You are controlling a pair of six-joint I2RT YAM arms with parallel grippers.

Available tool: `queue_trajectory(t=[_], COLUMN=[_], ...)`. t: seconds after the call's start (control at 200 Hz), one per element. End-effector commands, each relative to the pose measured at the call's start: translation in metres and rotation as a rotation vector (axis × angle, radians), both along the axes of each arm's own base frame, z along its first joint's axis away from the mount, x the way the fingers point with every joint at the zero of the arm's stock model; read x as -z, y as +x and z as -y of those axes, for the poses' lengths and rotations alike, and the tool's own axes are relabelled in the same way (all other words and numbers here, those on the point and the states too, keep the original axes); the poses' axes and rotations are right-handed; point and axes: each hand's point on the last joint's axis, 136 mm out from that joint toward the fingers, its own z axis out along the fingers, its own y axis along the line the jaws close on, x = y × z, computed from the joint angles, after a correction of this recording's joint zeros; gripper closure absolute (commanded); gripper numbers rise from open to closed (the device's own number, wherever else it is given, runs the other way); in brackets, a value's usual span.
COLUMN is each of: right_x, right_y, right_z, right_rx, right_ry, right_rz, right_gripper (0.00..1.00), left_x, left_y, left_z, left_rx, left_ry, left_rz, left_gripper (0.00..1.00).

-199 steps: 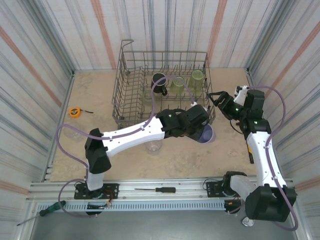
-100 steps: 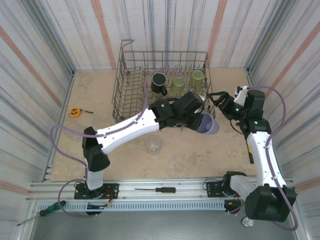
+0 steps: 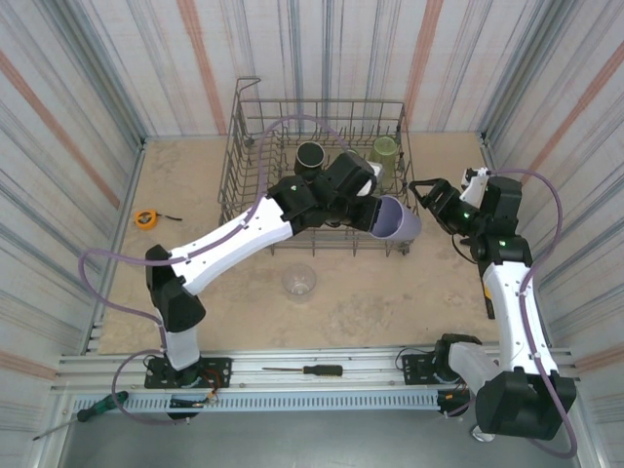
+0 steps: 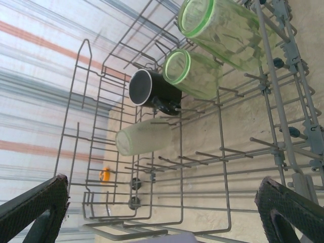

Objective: Load the cups into the dish rack

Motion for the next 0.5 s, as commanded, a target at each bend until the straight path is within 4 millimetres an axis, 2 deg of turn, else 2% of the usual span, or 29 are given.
queue_trajectory(t=[0.0,0.271,0.496], right_x=[-0.004,-0.015,-0.012], right_y=[-0.003,-0.001,0.000], right_z=[-0.002,-0.003,-0.003], right_rx=[-0.004,-0.007,0.006], right_ry=[0.039,0.054,0.085], right_rz=[-0.004,0.018,0.006], right_gripper=[0.01,0.01,0.01], left_x=[-0.035,-0.035,-0.039], left_y=[0.005,0.029,0.045], left_z=[-0.008,-0.028,-0.050], left_rx=[-0.010,-0.044,-0.059], left_ry=[-0.109,-0.150,-0.140], left_rz=[0.018,0.009,0.025], left_gripper=[1.00,1.00,1.00])
